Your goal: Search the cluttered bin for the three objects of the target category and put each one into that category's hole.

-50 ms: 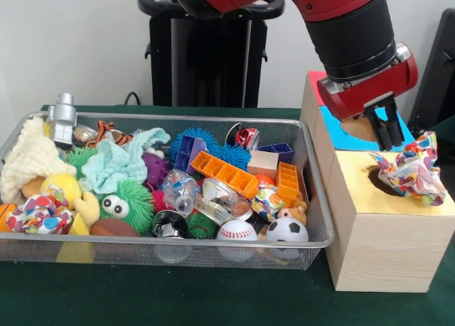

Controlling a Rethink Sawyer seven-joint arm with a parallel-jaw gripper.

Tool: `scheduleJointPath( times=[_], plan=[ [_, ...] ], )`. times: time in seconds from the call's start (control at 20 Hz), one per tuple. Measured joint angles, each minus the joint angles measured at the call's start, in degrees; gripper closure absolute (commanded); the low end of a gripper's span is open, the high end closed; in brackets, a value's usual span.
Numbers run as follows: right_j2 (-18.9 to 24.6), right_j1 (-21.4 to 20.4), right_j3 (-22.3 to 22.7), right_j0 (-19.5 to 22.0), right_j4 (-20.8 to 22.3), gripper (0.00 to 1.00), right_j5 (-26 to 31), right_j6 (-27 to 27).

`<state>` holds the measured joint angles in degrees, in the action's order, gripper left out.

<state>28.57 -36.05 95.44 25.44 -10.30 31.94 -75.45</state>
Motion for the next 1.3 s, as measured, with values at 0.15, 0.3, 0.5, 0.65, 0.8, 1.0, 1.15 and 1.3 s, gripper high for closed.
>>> scheduleJointPath(
  times=[0.15, 0.3, 0.5, 0.65, 0.8, 1.0, 1.15, 1.3],
  plan=[
    [1.6, 0.9, 0.0, 0.8, 0.0, 1.0, -1.2, 0.0],
    [2.9, 2.1, 0.0, 1.3, 0.1, 1.0, -2.6, 0.0],
    [4.4, 3.7, 0.0, 1.9, 0.1, 1.0, -4.9, 0.0],
    [5.4, 4.9, 0.0, 2.4, 0.1, 1.0, -7.0, 0.0],
    [5.5, 5.6, 0.0, 2.3, 0.1, 1.0, -7.7, 0.0],
    [5.5, 6.5, 0.0, 2.2, 0.1, 1.0, -7.7, 0.0],
    [5.5, 7.1, 0.0, 2.1, 0.5, 1.0, -7.7, 0.0],
    [5.2, 7.4, 0.0, 1.9, 1.1, 1.0, -7.7, 0.0]
  ],
)
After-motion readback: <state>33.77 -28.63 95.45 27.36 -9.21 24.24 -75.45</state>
